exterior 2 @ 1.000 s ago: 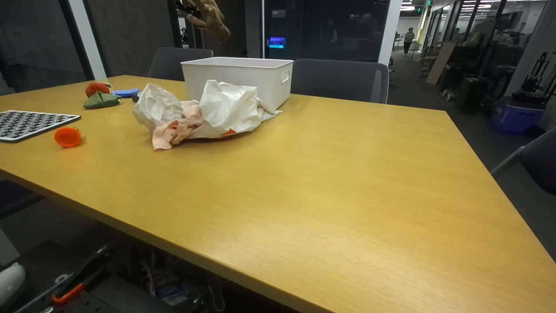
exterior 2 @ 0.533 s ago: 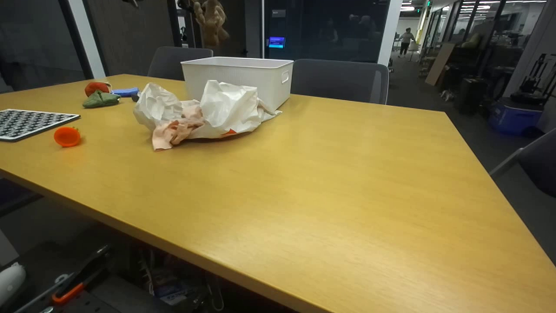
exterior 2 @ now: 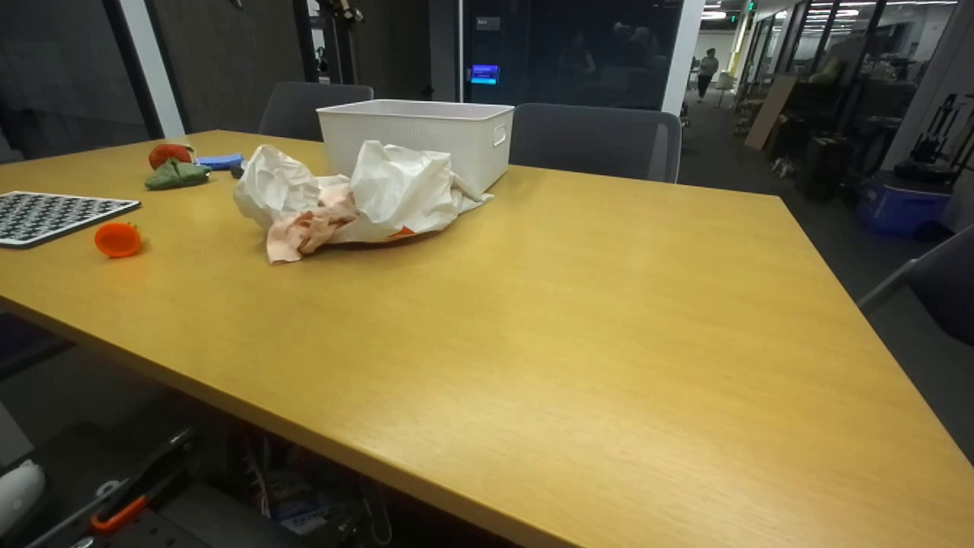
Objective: Put the stuffed toy into the basket then take the pink shirt out of the carrier bag
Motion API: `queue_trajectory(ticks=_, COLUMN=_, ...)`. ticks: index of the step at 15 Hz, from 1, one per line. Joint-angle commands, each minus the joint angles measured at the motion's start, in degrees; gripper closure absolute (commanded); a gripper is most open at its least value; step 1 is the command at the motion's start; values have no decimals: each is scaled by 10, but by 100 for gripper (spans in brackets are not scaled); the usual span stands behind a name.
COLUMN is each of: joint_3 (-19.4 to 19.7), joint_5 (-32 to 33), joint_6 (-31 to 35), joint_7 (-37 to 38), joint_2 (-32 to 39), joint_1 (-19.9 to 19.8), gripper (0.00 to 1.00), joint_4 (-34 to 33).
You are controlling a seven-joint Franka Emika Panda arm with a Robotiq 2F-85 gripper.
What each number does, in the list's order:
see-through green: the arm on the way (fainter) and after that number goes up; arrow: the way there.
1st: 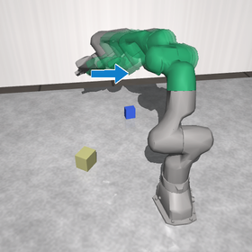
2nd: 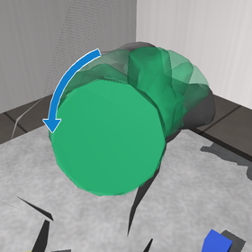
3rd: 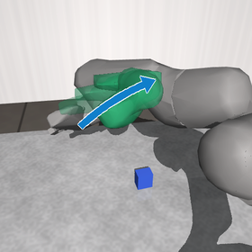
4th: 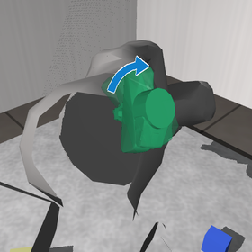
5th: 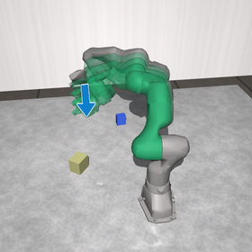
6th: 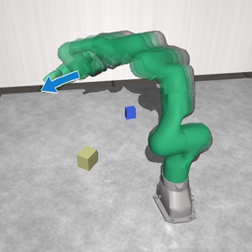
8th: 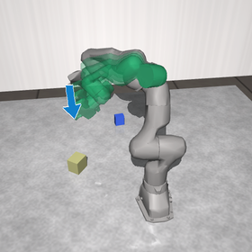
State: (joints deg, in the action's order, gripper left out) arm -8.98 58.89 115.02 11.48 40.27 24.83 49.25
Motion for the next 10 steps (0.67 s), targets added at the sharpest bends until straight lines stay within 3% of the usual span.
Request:
queue_trajectory(ticks=1, joint_3=-17, joint_5=-44, joint_6=-49, joint_7=-26, joint_2=-32, joint_1=-13, gripper=0, joint_4=18)
queue_trajectory(ticks=6, joint_3=-46, joint_5=-152, joint_6=-222, joint_7=-42, joint_2=-108, joint_1=-26, gripper=0, joint_4=91)
queue_trajectory(ticks=10, joint_3=-74, joint_5=-278, joint_6=-257, joint_7=-1, joint_2=-173, joint_1=-61, gripper=0, joint_4=204)
